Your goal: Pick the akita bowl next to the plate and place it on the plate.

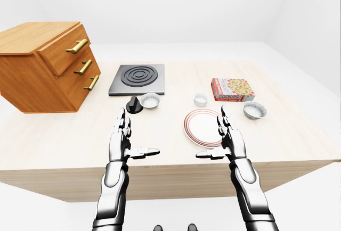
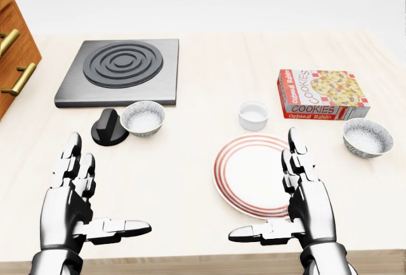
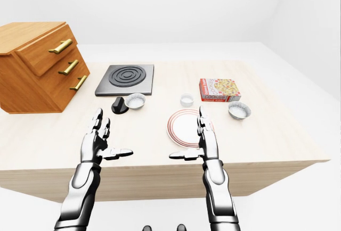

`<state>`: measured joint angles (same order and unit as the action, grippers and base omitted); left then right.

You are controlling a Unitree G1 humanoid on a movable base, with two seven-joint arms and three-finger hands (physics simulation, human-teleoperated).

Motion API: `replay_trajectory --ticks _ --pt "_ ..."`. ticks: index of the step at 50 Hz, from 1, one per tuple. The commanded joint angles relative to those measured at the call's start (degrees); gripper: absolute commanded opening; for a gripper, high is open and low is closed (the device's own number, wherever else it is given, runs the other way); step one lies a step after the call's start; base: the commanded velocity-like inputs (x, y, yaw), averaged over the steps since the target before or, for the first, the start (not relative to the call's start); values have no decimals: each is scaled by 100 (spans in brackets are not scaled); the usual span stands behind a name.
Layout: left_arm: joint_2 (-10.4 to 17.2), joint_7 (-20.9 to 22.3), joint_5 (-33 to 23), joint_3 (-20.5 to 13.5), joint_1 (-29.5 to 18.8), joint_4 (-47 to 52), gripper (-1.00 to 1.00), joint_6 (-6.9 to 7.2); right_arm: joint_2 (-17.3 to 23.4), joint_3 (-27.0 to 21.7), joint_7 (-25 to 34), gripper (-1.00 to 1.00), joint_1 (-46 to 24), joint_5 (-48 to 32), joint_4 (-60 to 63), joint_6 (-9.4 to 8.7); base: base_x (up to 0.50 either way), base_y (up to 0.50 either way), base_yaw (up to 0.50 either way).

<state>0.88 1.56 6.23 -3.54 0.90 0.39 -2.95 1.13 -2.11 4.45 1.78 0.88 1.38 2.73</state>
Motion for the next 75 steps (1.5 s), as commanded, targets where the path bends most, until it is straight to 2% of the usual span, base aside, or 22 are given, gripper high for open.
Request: replay_trajectory --ticks 1,7,11,21,23,25,29,32,37,42,44,46,48,51,54,55,56,62,63,67,70,75 --pt "2 6 16 -12 1 -56 100 -50 4 -9 -19 100 -9 -10 -9 -6 0 -21 0" --pt "0 -14 21 -4 3 30 100 32 5 -7 -30 100 -12 -12 73 -90 0 -21 0" --pt "5 14 41 -30 -19 -130 100 -102 6 -5 -24 100 5 -18 89 -76 0 -31 0" --pt "6 -12 49 -23 -18 -74 100 -49 5 -10 -17 100 -5 -13 47 -28 0 -33 0" --pt "17 38 67 -56 -33 -277 100 -205 2 -8 -24 100 2 -13 88 -65 0 -33 0" --pt "3 -17 58 -20 -11 -52 100 -34 1 -12 -24 100 -10 -12 20 -12 0 -33 0" --pt "17 26 73 -53 -35 -245 100 -198 0 -14 -32 100 -6 -7 40 -33 0 -33 0" --pt "7 -18 61 -24 -19 -79 100 -47 1 -9 -35 100 5 -4 141 -123 0 -33 0" --pt "1 -27 64 -18 -1 -23 100 -10 2 -15 -32 100 0 -8 42 -28 0 -33 0" --pt "9 12 75 -40 -25 -235 100 -180 -5 -16 -133 100 -68 -87 -59 27 0 -20 0" --pt "3 -33 52 -10 -12 -55 100 -23 0 12 -110 100 -59 -111 -129 65 0 0 0" --pt "9 5 68 -35 -28 -222 100 -167 -1 45 -110 100 -41 -158 -120 41 0 0 0" --pt "-2 -36 60 -9 -5 -39 100 -15 7 47 -103 100 -40 -179 -115 46 0 0 0" --pt "1 -20 65 -20 -12 -109 100 -77 2 63 -81 100 -14 -194 -82 52 0 0 0" --pt "-8 -57 64 1 -10 42 100 68 3 67 -55 100 -3 -200 -60 66 0 0 0" --pt "2 -7 77 -28 -18 -151 100 -110 3 78 -52 100 11 -221 4 33 0 0 0" --pt "3 1 80 -33 -28 -201 100 -150 3 82 -45 100 16 -230 -13 64 0 0 0" --pt "5 -17 94 -30 -27 -109 100 -59 5 90 -22 100 42 -281 69 98 0 0 0" --pt "9 12 102 -46 -36 -231 100 -167 4 88 -15 100 45 -285 19 172 0 0 0" --pt "-1 -26 92 -19 -9 -68 100 -39 3 92 -2 100 74 -313 26 227 4 0 0" --pt "8 5 105 -41 -23 -185 100 -139 3 83 -3 100 54 -316 -45 227 22 0 0" --pt "3 -8 104 -32 -7 -130 100 -103 3 81 -10 100 50 -329 -94 227 23 0 0"
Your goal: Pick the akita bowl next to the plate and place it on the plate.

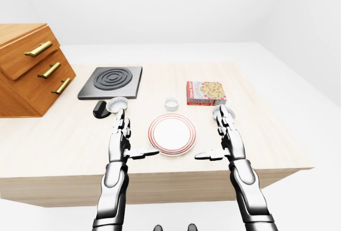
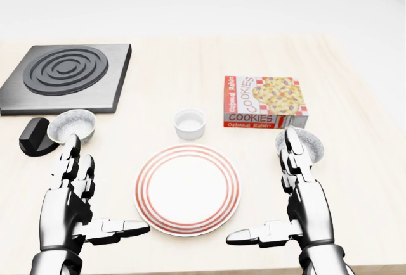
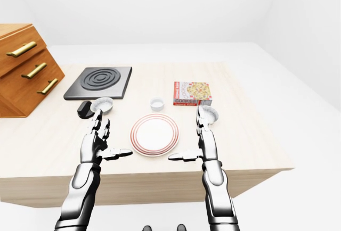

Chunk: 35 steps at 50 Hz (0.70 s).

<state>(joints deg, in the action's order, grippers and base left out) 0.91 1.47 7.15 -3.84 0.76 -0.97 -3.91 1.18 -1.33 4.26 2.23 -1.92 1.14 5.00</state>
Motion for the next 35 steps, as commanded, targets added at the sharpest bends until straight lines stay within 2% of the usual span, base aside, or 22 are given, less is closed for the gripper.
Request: replay_trajectory --ticks 1,4,5,7,9,11,14,15,17,19,20,24,26,27,28,29,30,31,32,34,35 --pt "2 7 14 -8 2 -20 100 -28 -1 3 11 100 3 -47 -82 0 23 0 0" --pt "7 22 31 -27 -13 -101 100 -95 -6 12 11 100 24 -51 0 0 23 0 0" --pt "6 -5 38 -19 -6 22 100 14 -6 11 10 100 18 -50 -6 0 23 0 0" --pt "6 24 54 -36 -20 -110 100 -97 -8 14 9 100 23 -54 -1 0 23 0 0" --pt "14 30 55 -40 -19 -121 100 -109 -12 21 8 100 46 -57 33 0 23 0 0" --pt "10 1 61 -28 -4 19 100 8 -10 19 7 100 31 -58 27 0 23 0 0" --pt "11 1 44 -26 -19 -22 100 -21 -10 21 5 100 30 -61 16 0 17 0 0" --pt "14 -25 43 -19 -6 117 100 101 -18 -6 -44 100 -6 -56 -20 0 1 0 0" --pt "5 -53 49 -16 19 285 100 212 -16 -17 -53 100 -21 -26 25 0 0 0 0" --pt "3 -52 43 -15 23 282 100 204 -18 -10 -54 100 -7 -24 50 -7 0 0 0" --pt "9 -27 21 -20 9 151 100 97 -12 0 -50 100 -17 -41 -65 0 0 0 0" --pt "10 -16 14 -25 2 92 100 45 -9 -2 -51 100 -21 -39 -31 0 0 0 0" --pt "4 -39 12 -10 14 197 100 140 -9 2 -49 100 -18 -42 -30 0 0 0 0" --pt "3 -30 12 -11 20 177 100 111 -10 8 -46 100 2 -43 21 0 0 0 0" --pt "-1 -42 3 0 30 232 100 151 -9 12 -43 100 14 -48 38 0 0 0 0" --pt "1 -23 6 -9 24 153 100 82 -6 7 -40 100 6 -48 4 0 0 0 0" --pt "7 10 19 -34 10 8 100 -44 -6 5 -40 100 -2 -49 -28 0 0 0 0" --pt "8 19 28 -41 8 -28 100 -79 -6 5 -38 100 -3 -48 -27 0 0 0 0" --pt "3 1 31 -28 20 60 100 -9 -6 2 -40 100 -13 -49 -62 0 0 0 0" --pt "5 9 40 -32 15 34 100 -29 -6 2 -47 100 -32 -59 -121 0 0 0 0" --pt "2 -12 41 -21 27 131 100 52 -5 3 -48 100 -37 -62 -140 0 0 0 0"
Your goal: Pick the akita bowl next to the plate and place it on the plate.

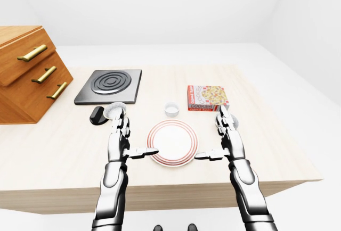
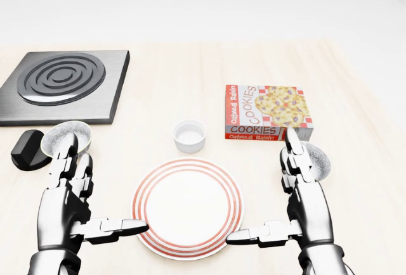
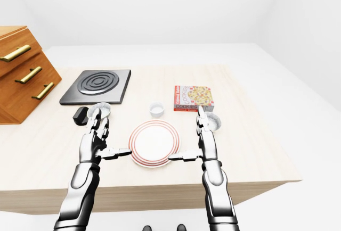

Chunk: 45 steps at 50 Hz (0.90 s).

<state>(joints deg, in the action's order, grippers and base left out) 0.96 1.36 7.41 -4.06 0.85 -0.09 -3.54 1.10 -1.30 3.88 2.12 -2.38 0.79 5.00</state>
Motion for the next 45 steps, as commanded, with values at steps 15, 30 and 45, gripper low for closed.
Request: replay_trajectory --ticks 15,30,45 --pt "42 -37 33 -51 92 450 100 296 -2 -7 0 100 -1 5 -31 0 0 0 0" --pt "3329 1030 -324 -2704 -3624 6008 100 854 -1 -6 -44 100 -41 8 -144 0 0 0 0" --pt "5422 3768 -1066 -6607 -2738 5666 100 854 2 -17 -37 100 -36 31 -119 0 0 0 0"
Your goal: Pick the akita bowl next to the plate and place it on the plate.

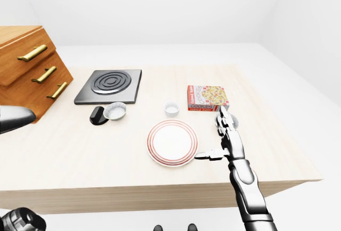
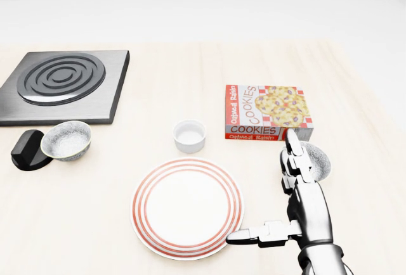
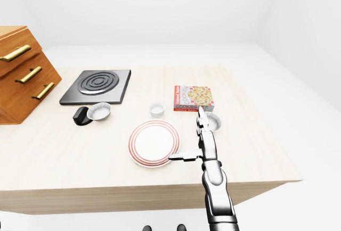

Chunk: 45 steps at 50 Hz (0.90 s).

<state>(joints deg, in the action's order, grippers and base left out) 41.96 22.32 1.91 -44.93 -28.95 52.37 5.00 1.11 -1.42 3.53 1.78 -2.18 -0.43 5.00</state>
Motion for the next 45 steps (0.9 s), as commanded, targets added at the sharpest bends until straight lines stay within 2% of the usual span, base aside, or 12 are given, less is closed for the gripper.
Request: replay_trajectory --ticks 1,10,11,13,14,18,22,26,32,40,43,45 --pt "1336 1768 -650 -2850 399 409 100 0 2 -2 -1 100 5 9 45 0 0 0 0" --pt "1029 1768 -1027 -4503 1223 -304 100 0 2 -3 -6 100 -13 -1 -38 0 0 0 0" --pt "1024 1768 -994 -4507 1239 -314 100 0 3 -4 -6 100 -13 0 -42 0 0 0 0" --pt "515 1768 -856 -4507 1511 -659 100 0 2 -2 -7 100 1 -1 -15 0 0 0 0" --pt "480 1768 -739 -4507 1555 -677 100 0 1 -2 -7 100 2 -1 -13 0 0 0 0" --pt "-567 1768 246 -4507 2057 -1262 100 0 4 -4 -20 100 -15 -18 -71 0 0 0 0" --pt "-1455 860 1418 -4507 2991 -1979 100 0 -2 -2 -36 100 -14 -25 -67 0 0 0 0" --pt "-2091 91 2363 -4507 3856 -2862 100 0 -20 -5 -254 100 -115 -175 -189 -48 0 0 0" --pt "-2408 -330 2851 -4507 4560 -3779 100 0 -15 3 -281 100 -87 -157 -40 -198 0 0 0" --pt "-2542 -551 2996 -4189 4776 -4159 100 0 -36 -2 -737 100 -41 -538 450 -315 0 0 0" --pt "-2547 -586 3028 -4135 4814 -4158 100 0 -46 98 -973 100 2 -916 802 -496 0 0 0" --pt "-2559 -587 3006 -4085 4811 -4204 100 0 -96 118 -766 100 87 -721 1236 -944 0 0 0"
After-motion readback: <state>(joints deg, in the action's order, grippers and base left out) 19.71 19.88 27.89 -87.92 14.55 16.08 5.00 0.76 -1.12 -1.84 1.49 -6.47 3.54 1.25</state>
